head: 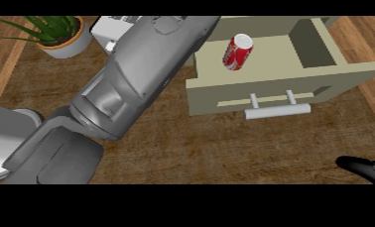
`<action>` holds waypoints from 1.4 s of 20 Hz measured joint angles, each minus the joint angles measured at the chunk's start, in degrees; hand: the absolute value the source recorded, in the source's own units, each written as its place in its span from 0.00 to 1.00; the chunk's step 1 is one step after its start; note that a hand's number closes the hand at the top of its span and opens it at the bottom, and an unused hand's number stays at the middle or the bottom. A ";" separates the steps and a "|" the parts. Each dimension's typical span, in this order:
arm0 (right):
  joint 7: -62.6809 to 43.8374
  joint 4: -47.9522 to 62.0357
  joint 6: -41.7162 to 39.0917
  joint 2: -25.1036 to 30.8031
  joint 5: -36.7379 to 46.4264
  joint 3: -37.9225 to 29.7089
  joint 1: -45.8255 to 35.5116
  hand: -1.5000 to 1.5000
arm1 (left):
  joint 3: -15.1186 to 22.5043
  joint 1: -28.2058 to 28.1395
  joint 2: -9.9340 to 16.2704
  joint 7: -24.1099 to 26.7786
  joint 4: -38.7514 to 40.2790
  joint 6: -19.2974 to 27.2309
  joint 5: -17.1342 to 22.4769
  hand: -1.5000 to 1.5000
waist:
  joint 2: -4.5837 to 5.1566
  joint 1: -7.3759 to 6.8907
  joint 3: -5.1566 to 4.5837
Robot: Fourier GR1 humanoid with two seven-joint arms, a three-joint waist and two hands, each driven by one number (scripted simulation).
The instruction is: Pick up the can, place it into the drawer and close the drawer
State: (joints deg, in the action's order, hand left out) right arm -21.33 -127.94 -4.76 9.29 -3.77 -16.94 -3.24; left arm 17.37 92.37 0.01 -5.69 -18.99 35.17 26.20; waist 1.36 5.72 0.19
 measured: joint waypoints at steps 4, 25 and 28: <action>1.79 0.93 -1.08 1.52 2.28 1.03 -1.22 0.00 | 0.19 -0.04 -0.01 2.02 0.86 1.00 1.46 0.00 | 0.22 0.12 0.01; 14.02 20.88 0.93 9.15 37.26 17.67 -13.84 0.00 | -1.61 1.62 -0.01 6.93 2.62 1.17 7.74 0.00 | 0.04 -3.70 -0.09; 16.32 27.72 3.31 8.71 42.30 20.23 -16.34 0.00 | -1.22 1.26 0.18 7.31 2.94 0.55 7.41 0.00 | -0.05 -4.31 -0.09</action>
State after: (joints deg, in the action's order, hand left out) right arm -5.01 -100.22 -1.44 18.00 38.54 3.29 -19.58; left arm 16.15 93.63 0.19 1.61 -16.05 35.73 33.61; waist 1.31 1.41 0.10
